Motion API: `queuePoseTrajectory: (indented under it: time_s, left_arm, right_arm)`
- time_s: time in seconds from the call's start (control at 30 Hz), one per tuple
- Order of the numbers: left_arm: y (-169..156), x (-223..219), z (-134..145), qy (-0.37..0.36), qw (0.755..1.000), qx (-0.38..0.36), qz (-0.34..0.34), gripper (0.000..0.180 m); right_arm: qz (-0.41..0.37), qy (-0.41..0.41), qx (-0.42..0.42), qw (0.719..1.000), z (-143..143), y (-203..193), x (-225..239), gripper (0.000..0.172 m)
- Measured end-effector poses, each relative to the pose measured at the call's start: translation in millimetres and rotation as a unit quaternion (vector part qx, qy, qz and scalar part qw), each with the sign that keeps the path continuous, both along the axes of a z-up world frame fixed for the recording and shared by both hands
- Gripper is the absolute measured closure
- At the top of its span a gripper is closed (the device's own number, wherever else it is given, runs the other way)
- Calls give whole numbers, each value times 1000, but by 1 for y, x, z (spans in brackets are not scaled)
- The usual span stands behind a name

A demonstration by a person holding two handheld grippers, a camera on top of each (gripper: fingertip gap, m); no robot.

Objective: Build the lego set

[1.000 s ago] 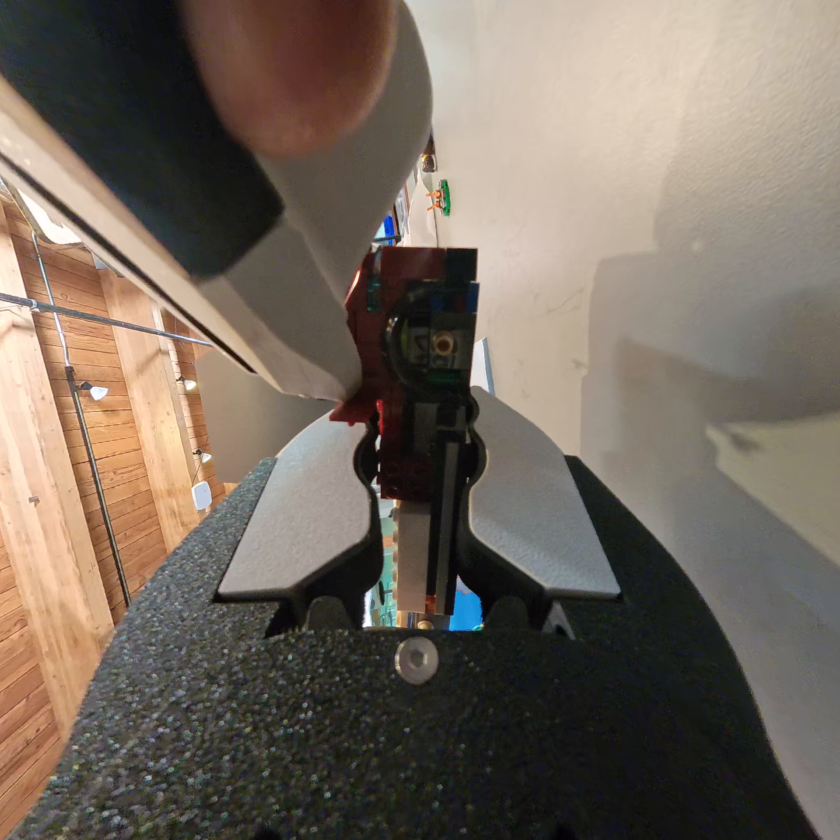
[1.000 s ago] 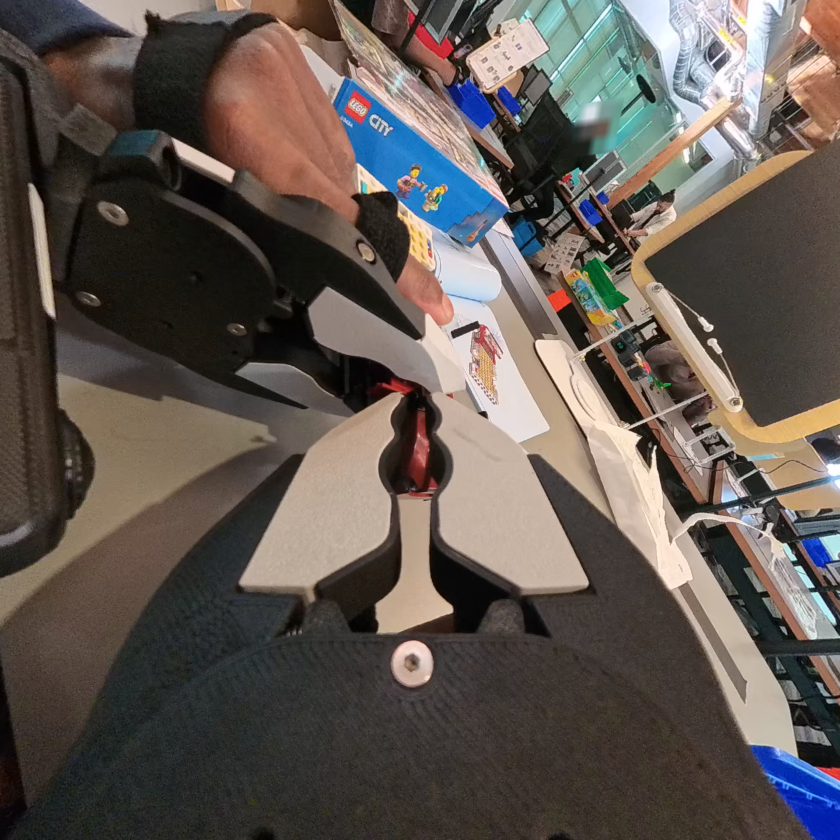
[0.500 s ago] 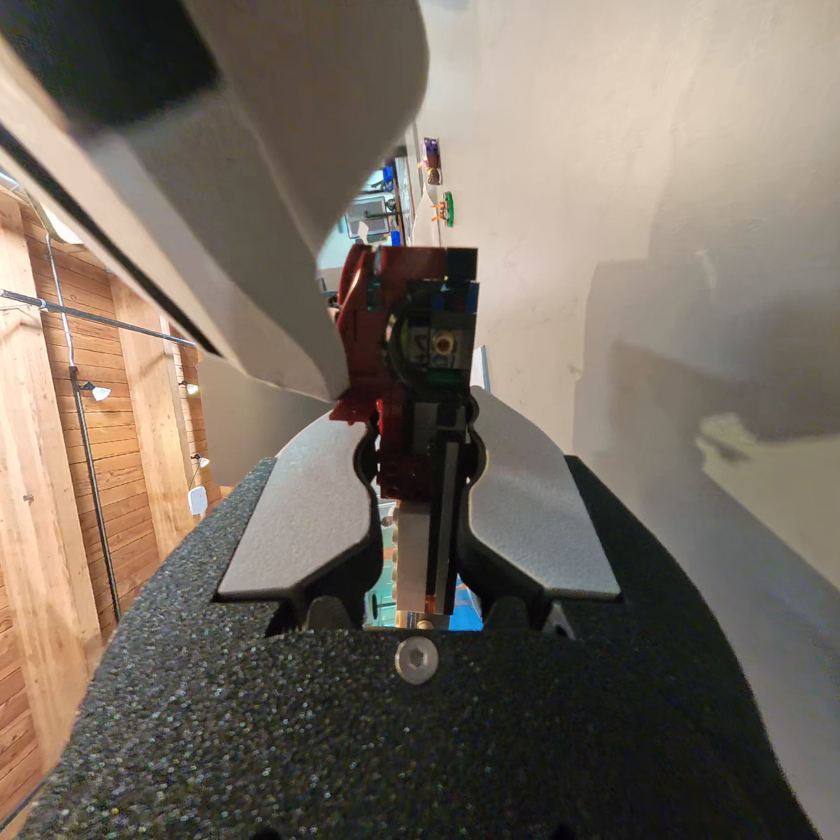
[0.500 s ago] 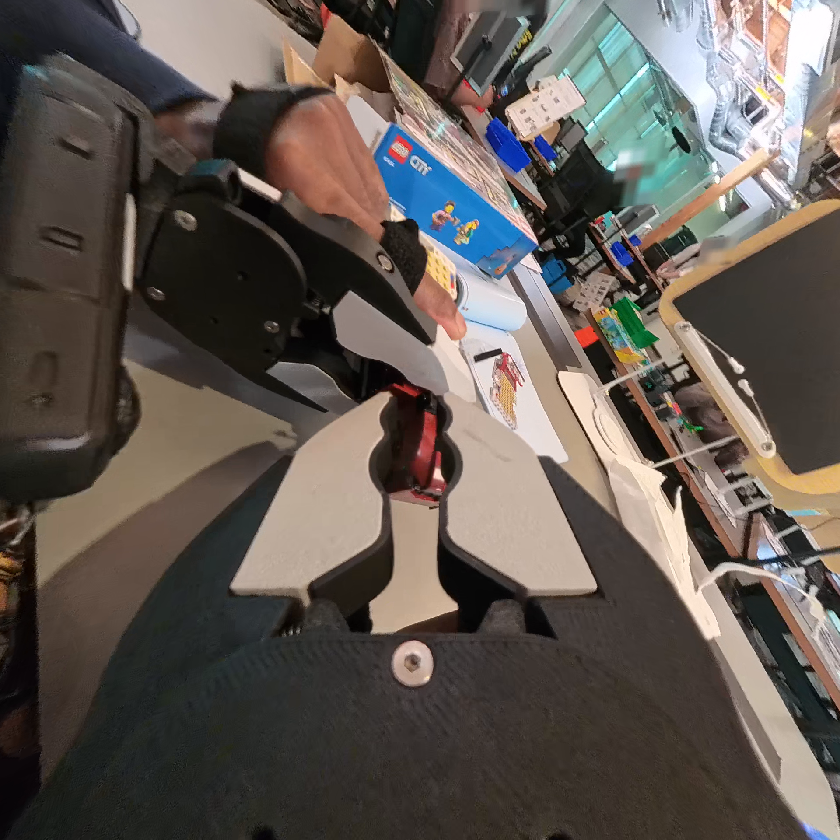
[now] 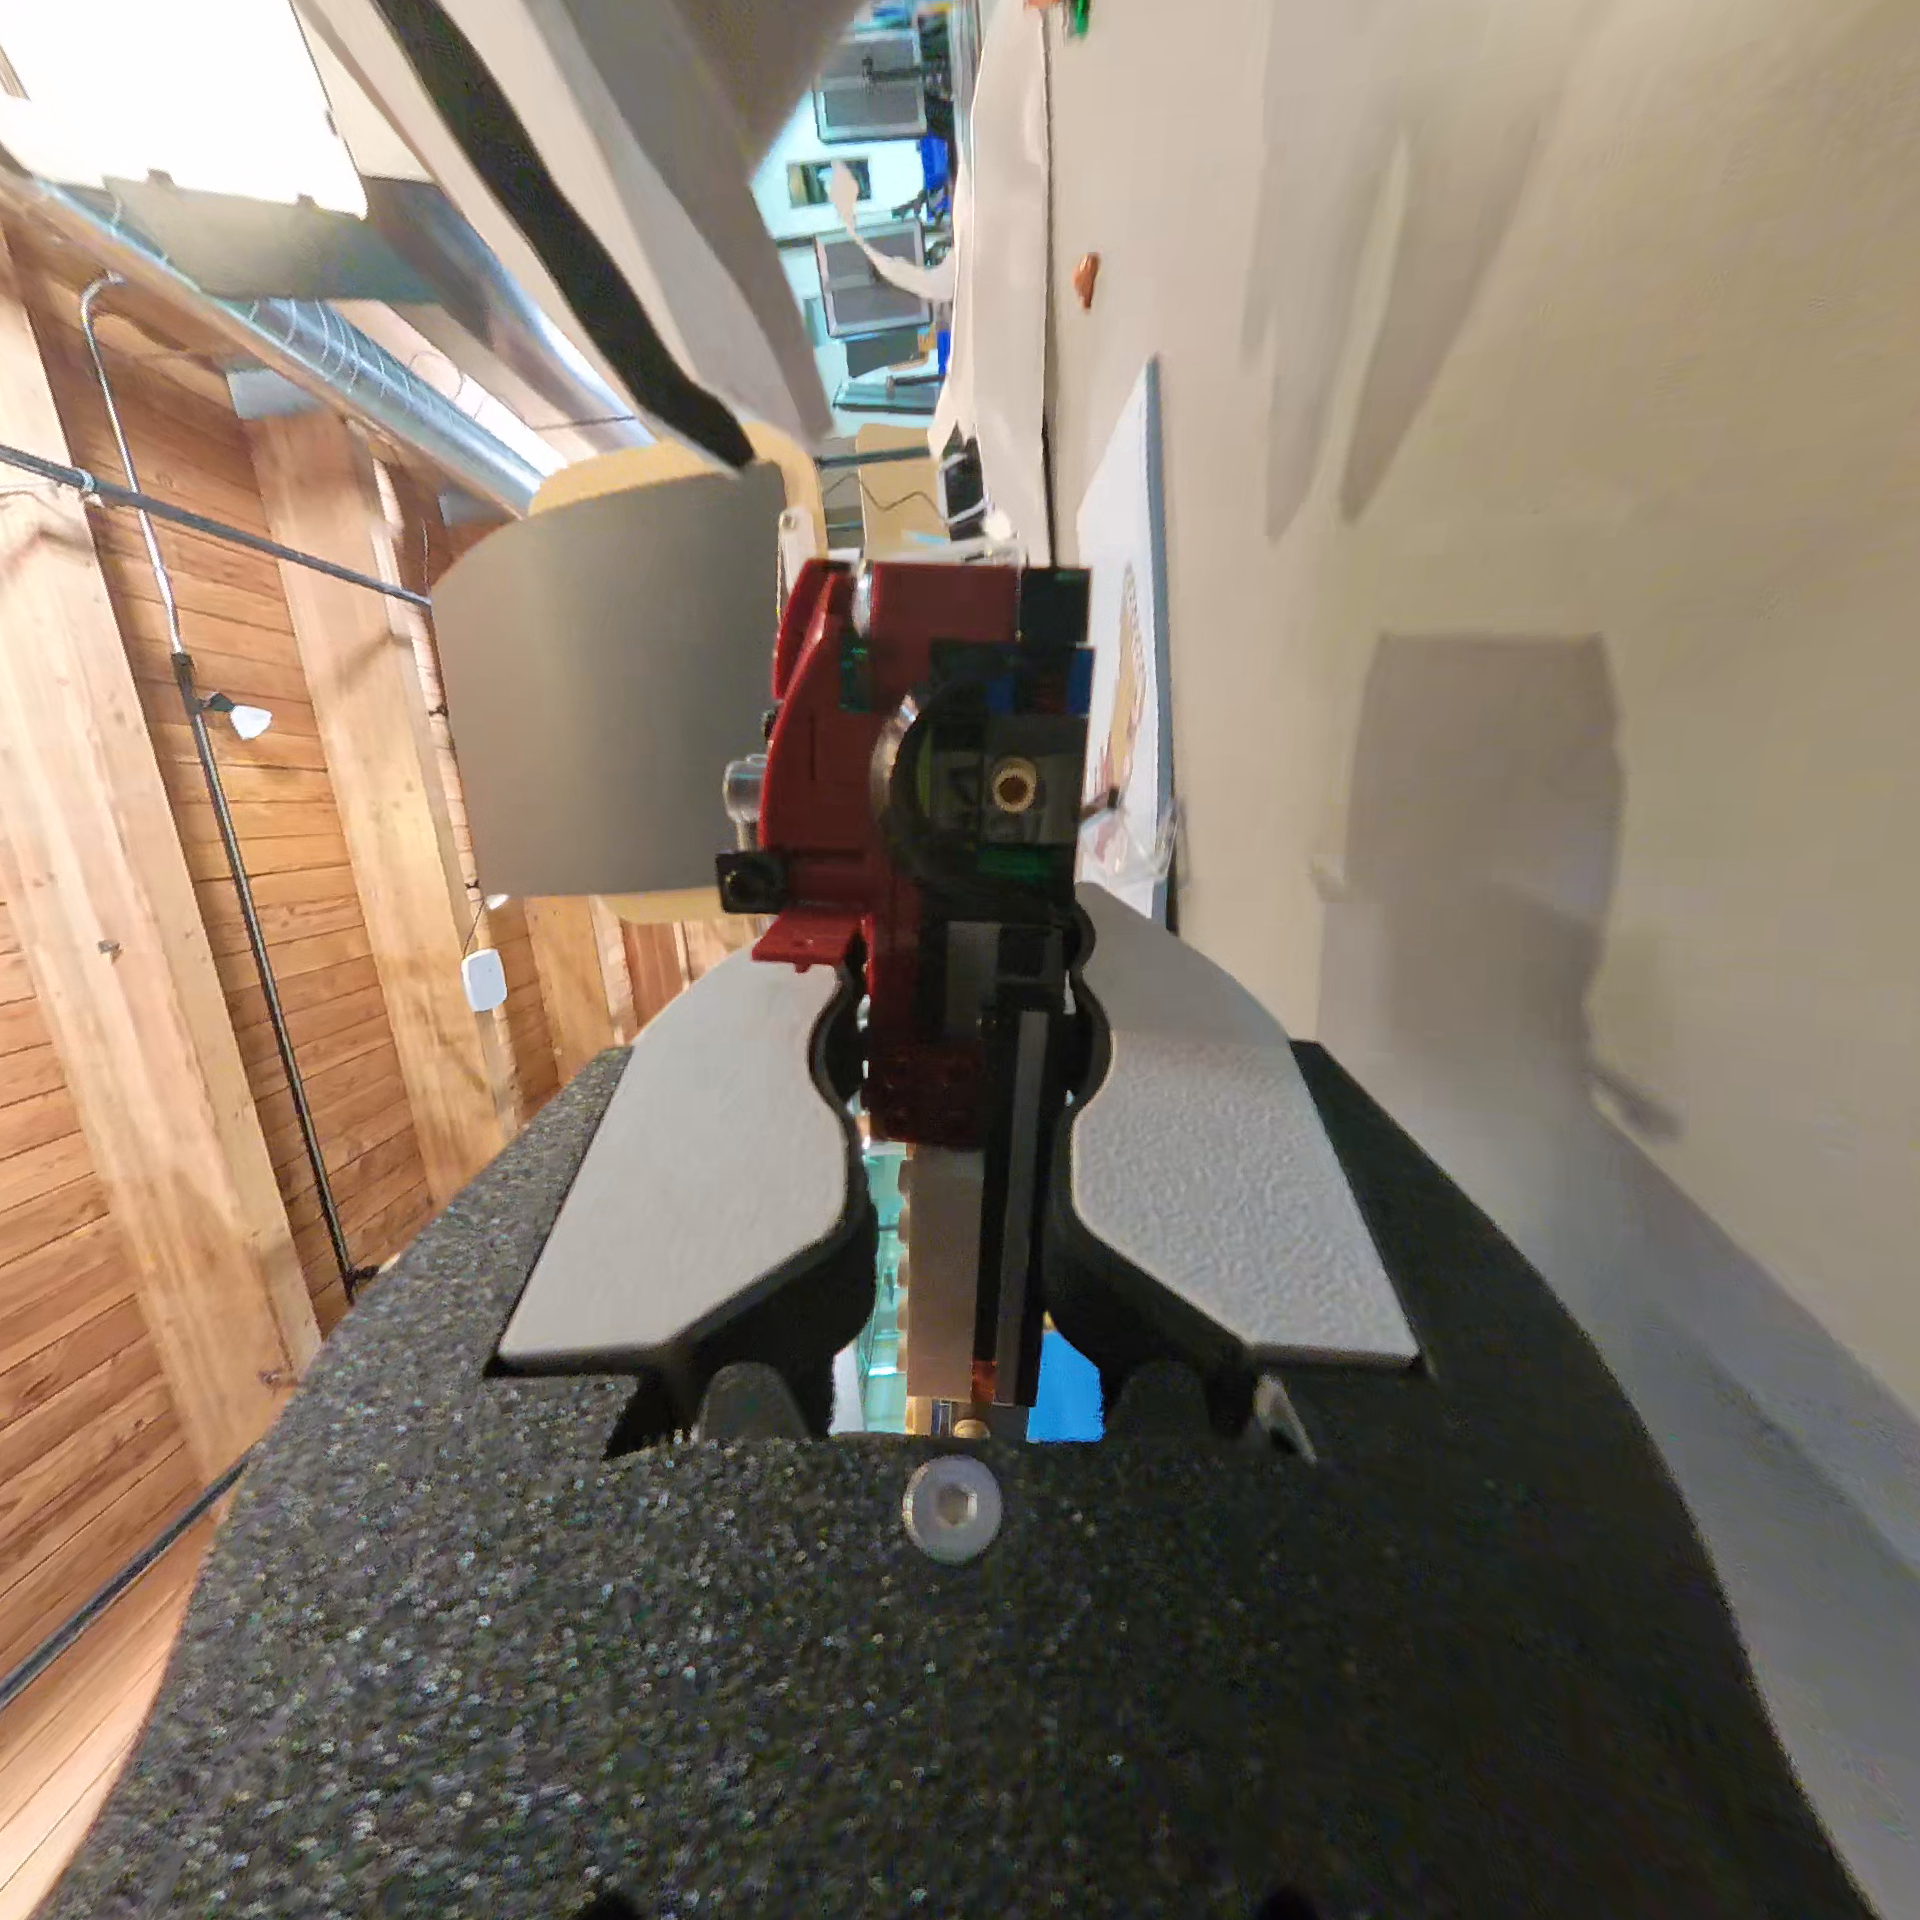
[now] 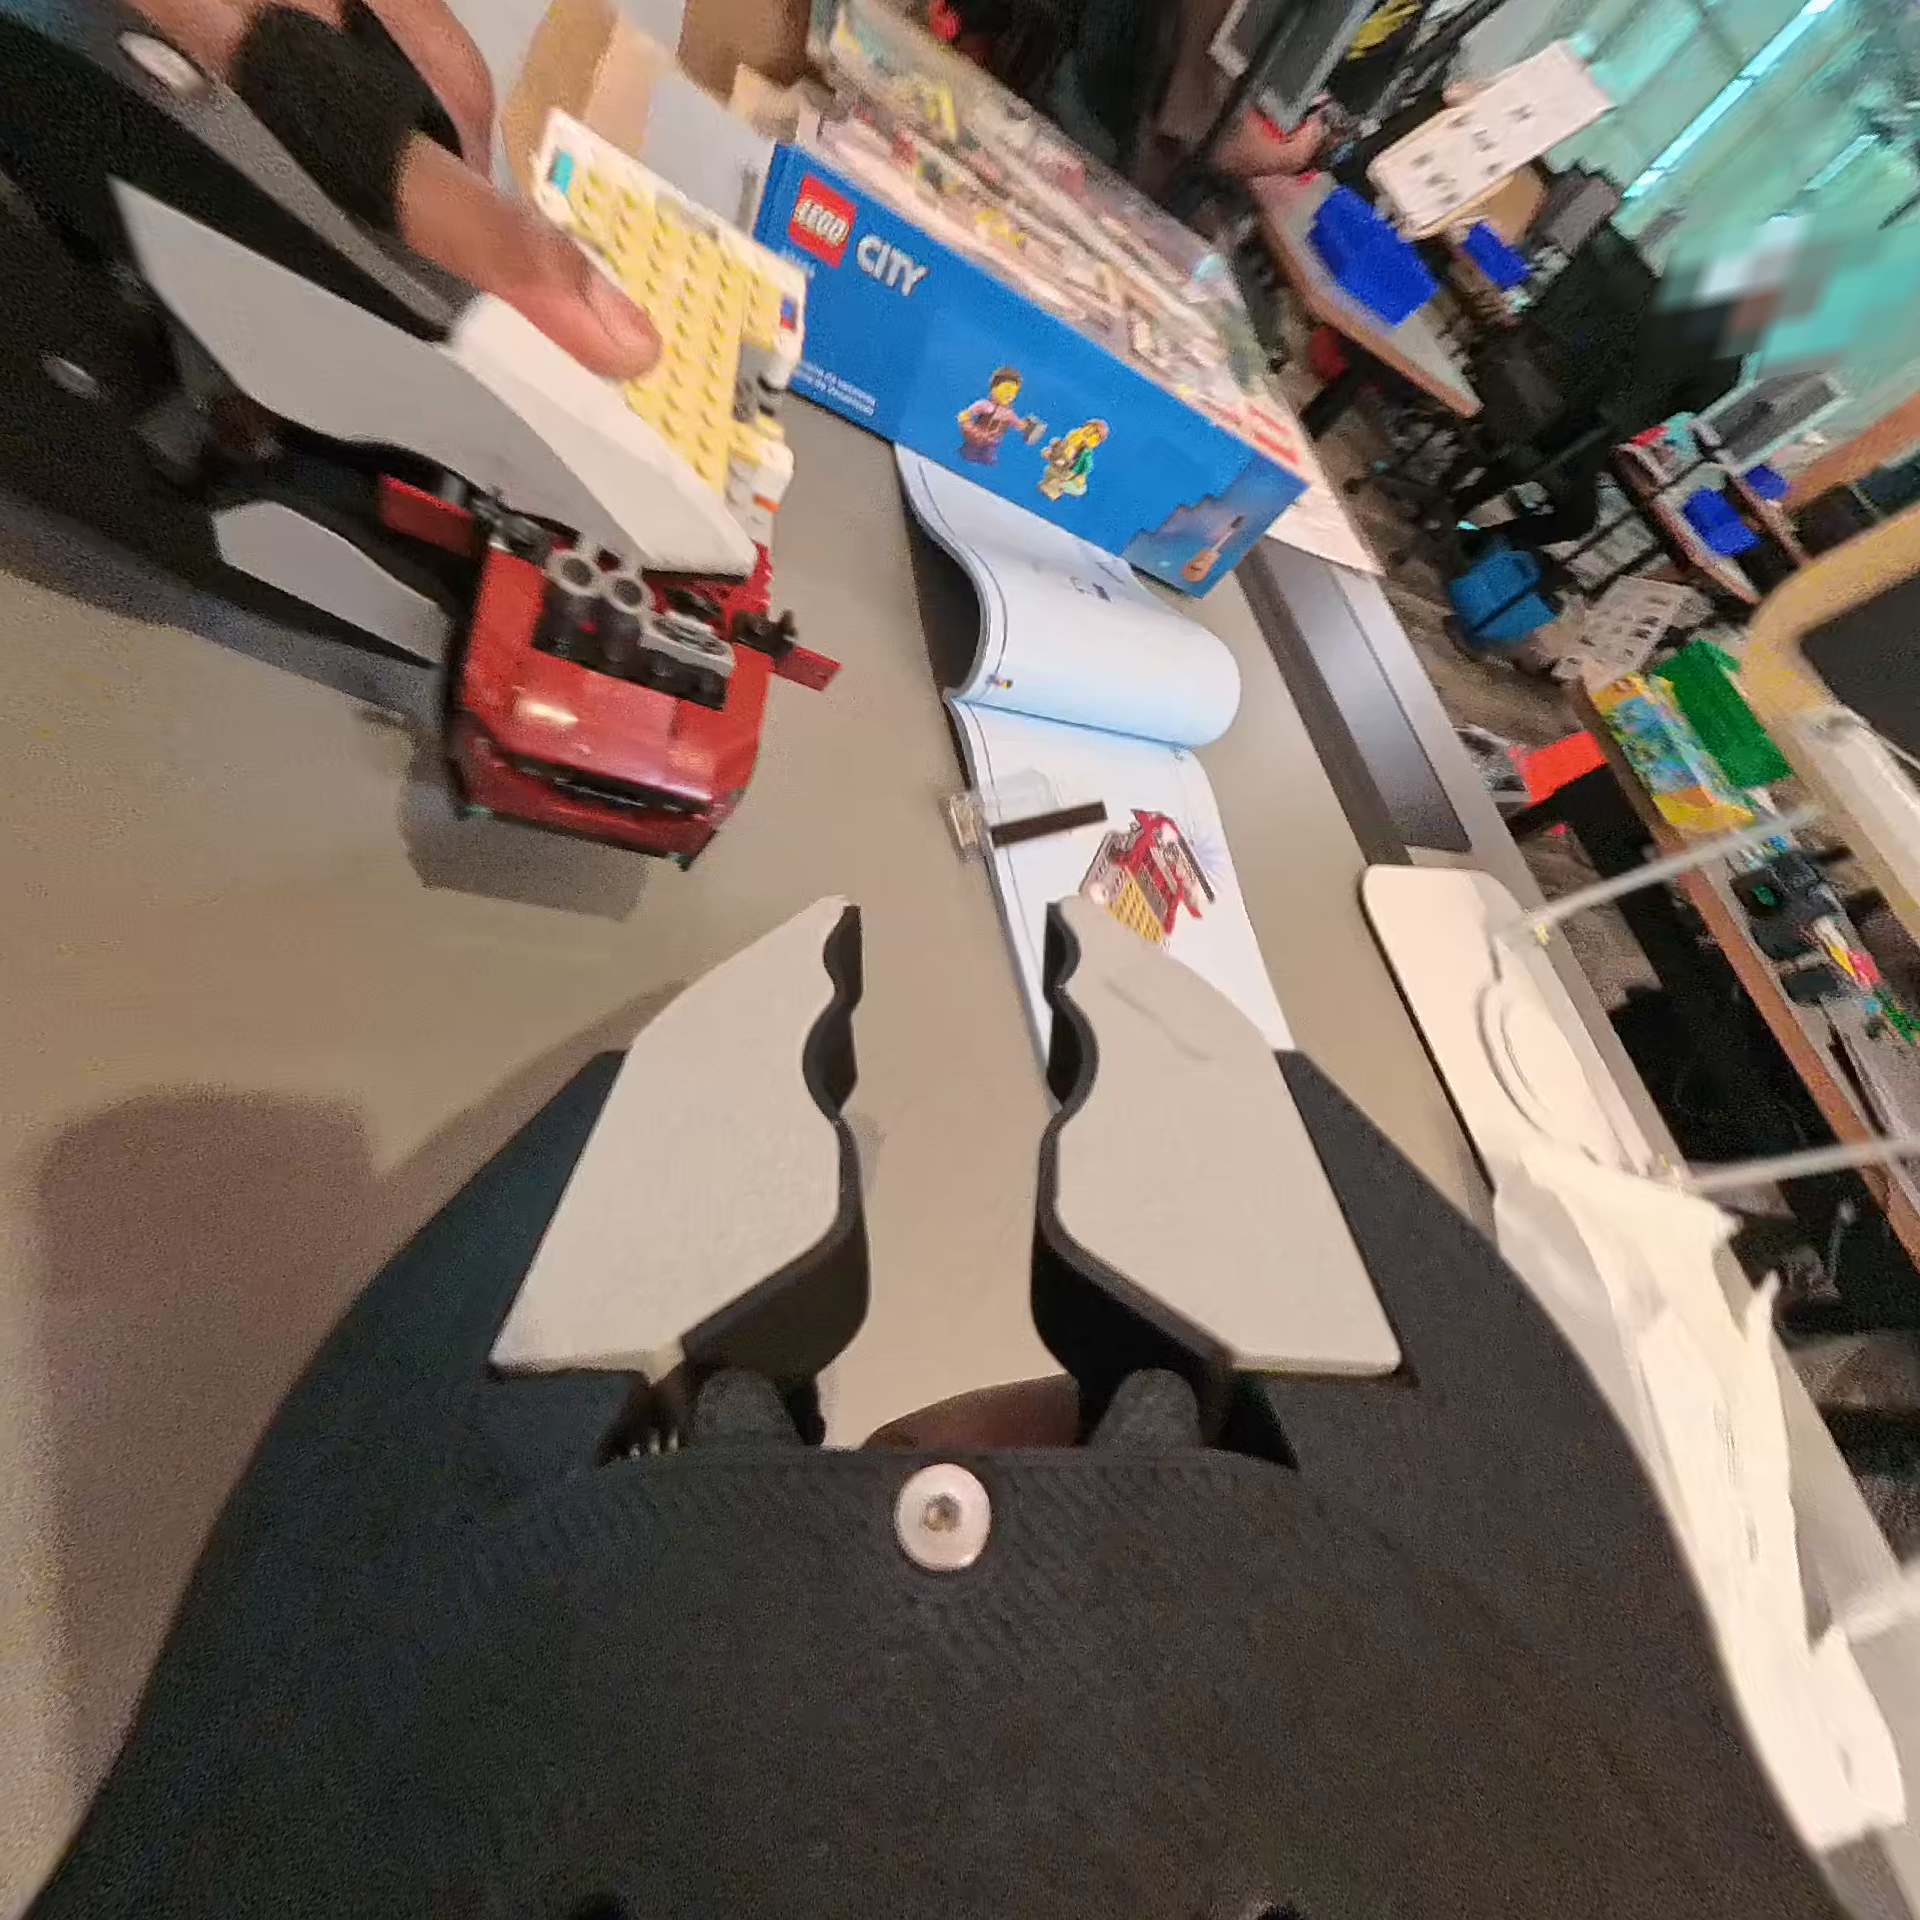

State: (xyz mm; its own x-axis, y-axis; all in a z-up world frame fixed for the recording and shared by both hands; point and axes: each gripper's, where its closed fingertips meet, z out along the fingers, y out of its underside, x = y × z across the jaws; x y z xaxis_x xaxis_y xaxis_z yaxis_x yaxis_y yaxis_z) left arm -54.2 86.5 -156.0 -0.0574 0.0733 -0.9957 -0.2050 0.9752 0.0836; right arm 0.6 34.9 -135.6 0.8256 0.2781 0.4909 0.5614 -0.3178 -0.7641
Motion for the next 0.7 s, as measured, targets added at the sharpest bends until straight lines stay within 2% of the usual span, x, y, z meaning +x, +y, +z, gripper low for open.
queuePoseTrajectory:
  time_s: [0.17, 0.27, 0.3, 0.47, 0.63, 0.7]
  left_arm:
    - [17, -4, 1, -9, 1000, -22, 15, 145]
    - [15, -5, 3, -16, 999, -28, 14, 146]
    - [15, -5, 3, -17, 999, -30, 13, 146]
    - [13, -6, 2, -16, 999, -46, 6, 146]
    - [11, -6, 1, -14, 999, -50, 1, 146]
    - [10, -6, 2, -16, 999, -49, 1, 146]
  right_arm:
    - [64, -11, -91, 994, -30, 74, 0, 119]
    - [64, -43, -143, 987, -54, 99, 17, 101]
    - [65, -40, -144, 987, -57, 103, 22, 99]
    - [51, 67, -151, 985, -60, 115, 37, 110]
    - [10, 112, -215, 970, -79, 111, 43, 121]
    - [-6, 135, -222, 966, -76, 109, 43, 124]
